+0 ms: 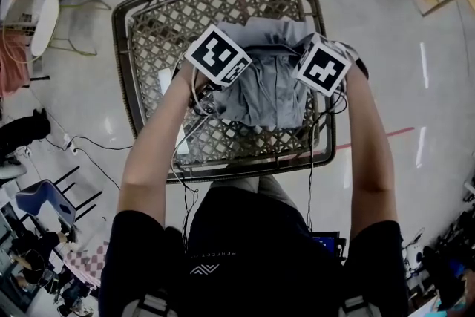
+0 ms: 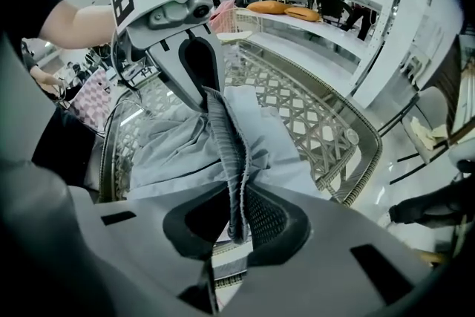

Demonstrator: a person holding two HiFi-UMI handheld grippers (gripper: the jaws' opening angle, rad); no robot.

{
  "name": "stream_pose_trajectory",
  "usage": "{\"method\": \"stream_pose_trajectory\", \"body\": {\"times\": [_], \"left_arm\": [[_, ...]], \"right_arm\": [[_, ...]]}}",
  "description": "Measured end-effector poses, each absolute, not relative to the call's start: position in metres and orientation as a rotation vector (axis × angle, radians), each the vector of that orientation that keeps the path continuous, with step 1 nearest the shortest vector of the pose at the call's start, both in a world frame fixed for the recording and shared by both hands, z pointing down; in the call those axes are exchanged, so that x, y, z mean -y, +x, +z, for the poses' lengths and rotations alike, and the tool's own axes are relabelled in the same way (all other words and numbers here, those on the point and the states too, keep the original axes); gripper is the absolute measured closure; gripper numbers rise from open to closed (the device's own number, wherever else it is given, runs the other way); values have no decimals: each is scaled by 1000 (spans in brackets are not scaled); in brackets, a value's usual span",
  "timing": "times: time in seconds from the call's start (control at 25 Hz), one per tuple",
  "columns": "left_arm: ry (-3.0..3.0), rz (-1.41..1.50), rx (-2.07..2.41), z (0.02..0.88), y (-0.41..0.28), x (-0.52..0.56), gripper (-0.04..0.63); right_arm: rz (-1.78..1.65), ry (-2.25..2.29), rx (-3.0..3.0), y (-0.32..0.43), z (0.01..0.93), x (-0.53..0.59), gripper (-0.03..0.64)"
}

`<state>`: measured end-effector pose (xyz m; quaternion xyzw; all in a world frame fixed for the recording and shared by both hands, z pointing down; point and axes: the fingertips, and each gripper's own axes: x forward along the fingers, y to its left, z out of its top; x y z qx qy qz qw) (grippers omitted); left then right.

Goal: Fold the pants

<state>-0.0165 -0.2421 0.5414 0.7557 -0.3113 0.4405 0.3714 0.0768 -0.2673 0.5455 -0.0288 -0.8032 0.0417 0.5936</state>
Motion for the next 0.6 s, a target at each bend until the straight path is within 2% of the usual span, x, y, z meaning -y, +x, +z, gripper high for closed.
{"method": "stream_pose_trajectory", "body": {"times": [0.28,0.4,0.6], "left_arm": [[1989,1177,928,546,-30,257,456],[1986,1153,1012,543,-42,265,449],[1969,1095,1080,541,-51,271,448]], "right_arm": [[43,50,1894,77,548,288,560],[33,121,1920,77,546,299,507],[4,256,1950,78,539,319,488]]}}
